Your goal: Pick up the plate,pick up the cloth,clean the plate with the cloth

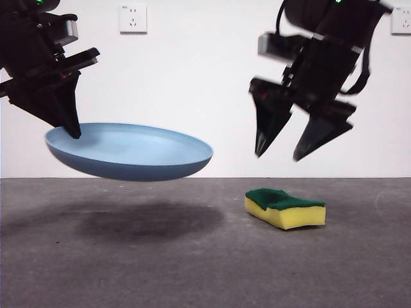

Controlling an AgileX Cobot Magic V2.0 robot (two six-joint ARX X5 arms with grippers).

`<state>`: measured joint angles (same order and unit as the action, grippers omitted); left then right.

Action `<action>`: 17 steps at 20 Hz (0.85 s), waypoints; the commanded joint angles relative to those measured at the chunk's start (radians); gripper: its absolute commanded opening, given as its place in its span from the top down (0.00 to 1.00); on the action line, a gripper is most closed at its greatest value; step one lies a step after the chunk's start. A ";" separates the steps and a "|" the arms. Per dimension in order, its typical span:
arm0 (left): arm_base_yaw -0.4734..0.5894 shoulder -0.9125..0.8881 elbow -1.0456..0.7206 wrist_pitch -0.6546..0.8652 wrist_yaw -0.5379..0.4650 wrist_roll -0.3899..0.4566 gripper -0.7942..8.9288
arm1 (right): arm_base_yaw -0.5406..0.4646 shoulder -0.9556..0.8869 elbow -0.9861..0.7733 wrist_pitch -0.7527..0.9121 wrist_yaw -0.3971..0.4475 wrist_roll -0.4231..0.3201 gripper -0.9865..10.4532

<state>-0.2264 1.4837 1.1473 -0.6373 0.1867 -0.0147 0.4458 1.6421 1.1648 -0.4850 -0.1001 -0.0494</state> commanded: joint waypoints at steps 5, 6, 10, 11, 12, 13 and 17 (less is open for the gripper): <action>-0.004 0.000 0.000 -0.007 0.004 0.019 0.93 | 0.003 0.115 0.002 0.060 0.031 -0.013 0.58; -0.007 0.000 0.000 -0.007 0.004 0.019 0.93 | 0.002 0.132 0.002 0.061 0.032 -0.013 0.58; -0.010 0.000 0.000 -0.007 0.004 0.019 0.93 | 0.002 0.185 0.002 0.062 0.031 -0.012 0.59; -0.010 0.000 0.000 -0.007 0.003 0.019 0.93 | 0.002 0.195 0.002 0.062 0.032 -0.012 0.60; -0.010 0.000 0.000 -0.007 0.003 0.019 0.93 | 0.002 0.201 0.002 0.062 0.037 -0.013 0.67; -0.010 0.000 0.000 -0.007 0.003 0.019 0.93 | 0.003 0.204 0.002 0.062 0.055 -0.013 0.75; -0.010 0.000 0.000 -0.005 0.000 0.019 0.93 | 0.003 0.203 0.002 0.062 0.055 -0.012 0.93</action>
<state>-0.2325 1.4837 1.1473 -0.6464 0.1860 -0.0063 0.4458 1.8351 1.1652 -0.4259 -0.0517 -0.0532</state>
